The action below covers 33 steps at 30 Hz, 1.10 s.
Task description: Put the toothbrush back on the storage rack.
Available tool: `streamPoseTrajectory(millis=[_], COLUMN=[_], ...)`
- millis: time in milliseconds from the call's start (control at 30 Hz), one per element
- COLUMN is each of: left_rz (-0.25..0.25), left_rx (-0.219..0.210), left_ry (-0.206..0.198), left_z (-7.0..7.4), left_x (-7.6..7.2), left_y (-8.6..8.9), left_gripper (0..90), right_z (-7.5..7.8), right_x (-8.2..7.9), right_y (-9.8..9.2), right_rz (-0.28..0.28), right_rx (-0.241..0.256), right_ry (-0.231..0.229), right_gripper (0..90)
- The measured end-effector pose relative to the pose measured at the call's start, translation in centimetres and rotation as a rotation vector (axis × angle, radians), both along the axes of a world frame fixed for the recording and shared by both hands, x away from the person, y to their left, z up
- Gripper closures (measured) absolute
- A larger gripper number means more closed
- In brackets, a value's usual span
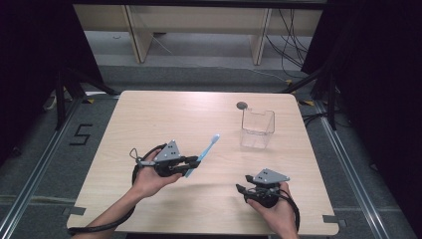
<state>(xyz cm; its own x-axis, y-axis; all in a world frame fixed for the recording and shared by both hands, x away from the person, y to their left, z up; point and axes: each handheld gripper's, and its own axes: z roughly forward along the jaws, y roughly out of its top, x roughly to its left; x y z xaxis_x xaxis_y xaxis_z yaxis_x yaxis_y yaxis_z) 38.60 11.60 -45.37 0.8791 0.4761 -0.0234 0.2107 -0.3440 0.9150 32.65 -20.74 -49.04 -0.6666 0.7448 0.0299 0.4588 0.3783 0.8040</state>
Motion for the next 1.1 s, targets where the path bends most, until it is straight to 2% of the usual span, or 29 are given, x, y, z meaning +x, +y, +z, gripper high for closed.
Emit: streamPoseTrajectory(millis=[67, 100, 133, 167, 200, 300, 333, 367, 400, 433, 467, 500, 533, 600, 633, 667, 733, 800, 833, 867, 1000, 1033, 1067, 1100], left_rz=[0.0, 0.003, 0.004, 0.001, -0.001, 0.013, 0.015, 0.023, 0.023, 0.027, 0.027, 0.021, 0.02, 0.01, 0.013, 0.012, 0.015, 0.014, 0.012, 0.011, 0.014, 0.007, 0.01, 0.011], left_rx=[-0.022, -0.039, -0.037, -0.059, -0.072, -0.089, -0.098, -0.114, -0.114, -0.138, -0.154, -0.16, -0.174, -0.197, -0.197, -0.201, -0.217, -0.225, -0.242, -0.241, -0.262, -0.273, -0.251, -0.252], left_ry=[-0.008, -0.015, -0.021, -0.031, -0.035, -0.045, -0.048, -0.052, -0.052, -0.048, -0.048, -0.045, -0.05, -0.055, -0.06, -0.064, -0.071, -0.075, -0.082, -0.081, -0.088, -0.089, -0.083, -0.087], left_z=[-0.2, -0.4, -0.4, -0.6, -0.7, -0.7, -0.8, -0.8, -0.8, -1.0, -1.1, -1.2, -1.3, -1.5, -1.5, -1.6, -1.8, -2.0, -2.1, -2.1, -2.3, -2.4, -2.3, -2.4], left_x=[-0.1, -0.2, -0.3, -0.3, -0.3, -0.5, -0.5, -0.5, -0.5, -0.6, -0.6, -0.6, -0.6, -0.6, -0.6, -0.6, -0.6, -0.6, -0.5, -0.5, -0.5, -0.5, -0.5, -0.5], left_y=[0.0, -0.1, -0.1, -0.2, -0.2, -0.3, -0.3, -0.3, -0.3, -0.4, -0.4, -0.5, -0.5, -0.7, -0.8, -0.8, -1.0, -1.1, -1.2, -1.2, -1.4, -1.5, -1.4, -1.5], left_gripper=[78.1, 78.1, 78.1, 78.1, 78.1, 78.1, 78.1, 78.1, 78.1, 78.1, 78.1, 78.1, 78.1, 78.1, 78.1, 78.1, 78.1, 78.1, 78.1, 78.1, 78.1, 78.1, 78.1, 78.1], right_z=[0.1, 0.2, 0.2, 0.4, 0.4, 0.7, 0.9, 0.9, 1.0, 1.2, 1.4, 1.4, 1.6, 1.6, 1.8, 1.8, 2.0, 2.2, 2.3, 2.6, 3.2, 3.3, 3.5, 3.6], right_x=[0.0, -0.1, 0.0, -0.2, 0.0, 0.0, -0.2, 0.1, 0.1, 0.1, -0.1, 0.2, 0.2, 0.3, 0.1, 0.4, 0.3, 0.4, 0.3, 0.2, 0.2, 0.4, 0.4, 0.5], right_y=[0.0, 0.2, 0.2, 0.3, 0.2, 0.4, 0.6, 0.4, 0.6, 0.4, 0.6, 0.5, 0.4, 0.5, 0.6, 0.6, 0.8, 0.9, 1.1, 1.1, 1.5, 1.6, 1.7, 1.8], right_rz=[0.0, -0.013, -0.007, -0.03, -0.014, -0.036, -0.047, -0.031, -0.034, -0.042, -0.059, -0.045, -0.055, -0.057, -0.07, -0.056, -0.057, -0.06, -0.069, -0.071, -0.073, -0.077, -0.075, -0.069], right_rx=[0.009, 0.035, 0.045, 0.063, 0.053, 0.099, 0.125, 0.121, 0.154, 0.144, 0.172, 0.183, 0.177, 0.198, 0.206, 0.22, 0.233, 0.254, 0.27, 0.264, 0.311, 0.316, 0.321, 0.335], right_ry=[-0.018, -0.007, -0.027, -0.012, -0.047, -0.064, -0.043, -0.086, -0.089, -0.104, -0.075, -0.119, -0.119, -0.148, -0.121, -0.149, -0.147, -0.166, -0.155, -0.146, -0.153, -0.173, -0.181, -0.182], right_gripper=[50.2, 50.3, 50.2, 50.2, 50.2, 50.3, 50.3, 50.3, 50.4, 50.4, 50.4, 50.4, 50.5, 50.6, 50.8, 51.0, 51.4, 51.7, 51.9, 52.2, 53.5, 53.9, 54.2, 54.5])
